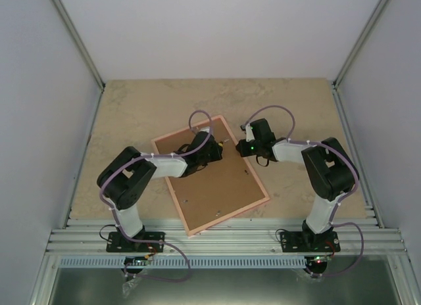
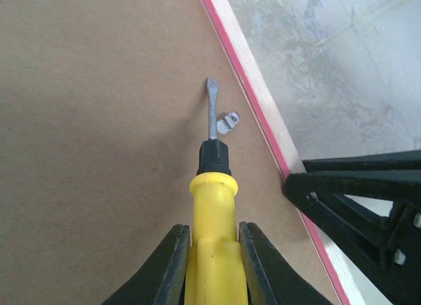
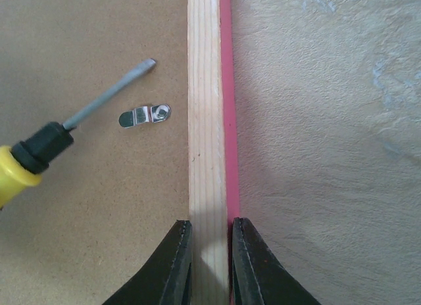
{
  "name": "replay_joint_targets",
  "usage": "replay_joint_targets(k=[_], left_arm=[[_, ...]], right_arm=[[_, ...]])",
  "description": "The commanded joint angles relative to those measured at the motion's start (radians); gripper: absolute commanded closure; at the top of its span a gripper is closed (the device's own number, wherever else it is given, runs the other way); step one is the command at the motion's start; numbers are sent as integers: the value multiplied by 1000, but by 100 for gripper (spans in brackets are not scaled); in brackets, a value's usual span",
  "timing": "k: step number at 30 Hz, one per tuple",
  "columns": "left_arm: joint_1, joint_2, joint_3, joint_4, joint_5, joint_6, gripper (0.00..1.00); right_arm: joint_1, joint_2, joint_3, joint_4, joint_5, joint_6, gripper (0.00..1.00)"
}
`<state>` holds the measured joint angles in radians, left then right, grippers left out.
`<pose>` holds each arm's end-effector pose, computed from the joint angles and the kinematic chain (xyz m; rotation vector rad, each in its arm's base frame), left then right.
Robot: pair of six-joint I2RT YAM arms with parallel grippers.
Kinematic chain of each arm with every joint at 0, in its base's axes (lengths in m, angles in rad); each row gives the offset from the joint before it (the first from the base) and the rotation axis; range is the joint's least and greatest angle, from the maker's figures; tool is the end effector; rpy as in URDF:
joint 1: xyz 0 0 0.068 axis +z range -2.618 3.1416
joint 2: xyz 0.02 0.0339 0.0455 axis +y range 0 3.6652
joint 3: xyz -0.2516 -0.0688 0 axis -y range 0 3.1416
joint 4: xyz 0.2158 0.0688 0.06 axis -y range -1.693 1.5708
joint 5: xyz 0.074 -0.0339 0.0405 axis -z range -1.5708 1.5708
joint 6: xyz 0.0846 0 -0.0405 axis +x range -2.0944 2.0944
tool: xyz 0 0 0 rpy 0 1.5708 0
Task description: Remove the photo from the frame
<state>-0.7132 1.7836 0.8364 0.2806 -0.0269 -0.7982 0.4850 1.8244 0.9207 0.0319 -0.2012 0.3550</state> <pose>0.2832 -0.2420 0.1212 -0.1155 2.3541 -0.7619 0.3148 0.1850 0.1045 -0.2558 2.5045 0.6058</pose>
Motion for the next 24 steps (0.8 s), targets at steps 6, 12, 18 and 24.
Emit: replay_joint_targets(k=[6, 12, 18, 24], left_arm=[[9, -60, -51, 1, -9, -38, 100], [10, -182, -127, -6, -16, -35, 100], [28, -331, -180, -65, -62, -10, 100], [64, -451, -272, -63, -54, -24, 100]], right_arm=[[4, -14, -37, -50, 1, 37, 100], [-14, -41, -59, -38, 16, 56, 100], [-34, -67, -79, -36, 43, 97, 100], [-86, -121, -120, -36, 118, 183, 100]])
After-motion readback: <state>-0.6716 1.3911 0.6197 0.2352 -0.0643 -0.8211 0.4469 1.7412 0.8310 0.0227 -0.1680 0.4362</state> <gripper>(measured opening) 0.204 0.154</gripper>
